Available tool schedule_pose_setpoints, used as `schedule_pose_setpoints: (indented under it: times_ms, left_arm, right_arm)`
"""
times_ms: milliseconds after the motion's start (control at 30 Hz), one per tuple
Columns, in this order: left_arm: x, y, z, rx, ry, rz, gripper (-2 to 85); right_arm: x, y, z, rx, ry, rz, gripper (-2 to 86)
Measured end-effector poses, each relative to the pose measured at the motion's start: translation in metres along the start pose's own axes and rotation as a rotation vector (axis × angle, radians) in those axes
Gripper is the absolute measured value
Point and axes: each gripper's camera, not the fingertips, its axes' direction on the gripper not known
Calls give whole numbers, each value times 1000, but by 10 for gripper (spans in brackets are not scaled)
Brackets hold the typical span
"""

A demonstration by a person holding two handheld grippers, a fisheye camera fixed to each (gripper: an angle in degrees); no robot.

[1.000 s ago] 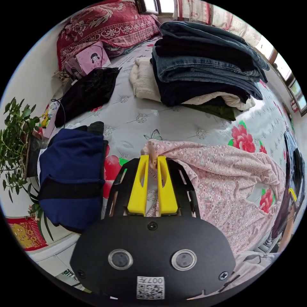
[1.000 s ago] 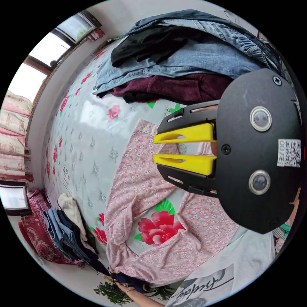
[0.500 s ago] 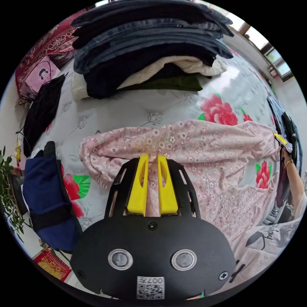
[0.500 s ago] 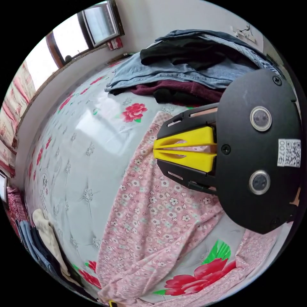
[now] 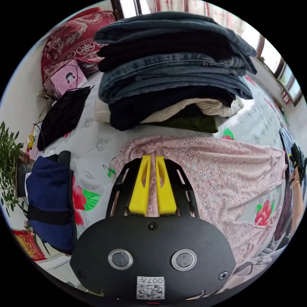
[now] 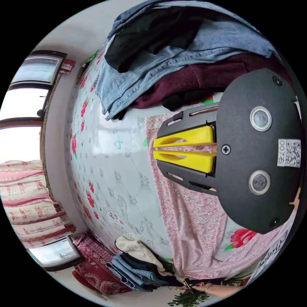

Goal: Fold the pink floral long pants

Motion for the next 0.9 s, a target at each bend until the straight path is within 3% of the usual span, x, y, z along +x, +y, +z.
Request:
schedule_pose_setpoints:
  times_ms: [133,367,500,700,900]
  left_arm:
    - [-36,78,-41,-13,-38,-56,47]
    - [-75,195,-41,-229,-19,-196,87]
    - [-47,200,-20,-312,-106,-77,77]
    - [-28,222,-21,-358,-335,2,4]
    - [-44,272,-54,-321,-203,-131,16]
  right_arm:
    - [14,98,-75,-73,10,-69,1]
    - [33,260,-127,-349,148,-10,4]
    - [13,286,-107,-438,146,-97,2]
    - [-7,302,-104,-426,352,-191,-2]
    - [33,328,-139,-462,276,43,-2]
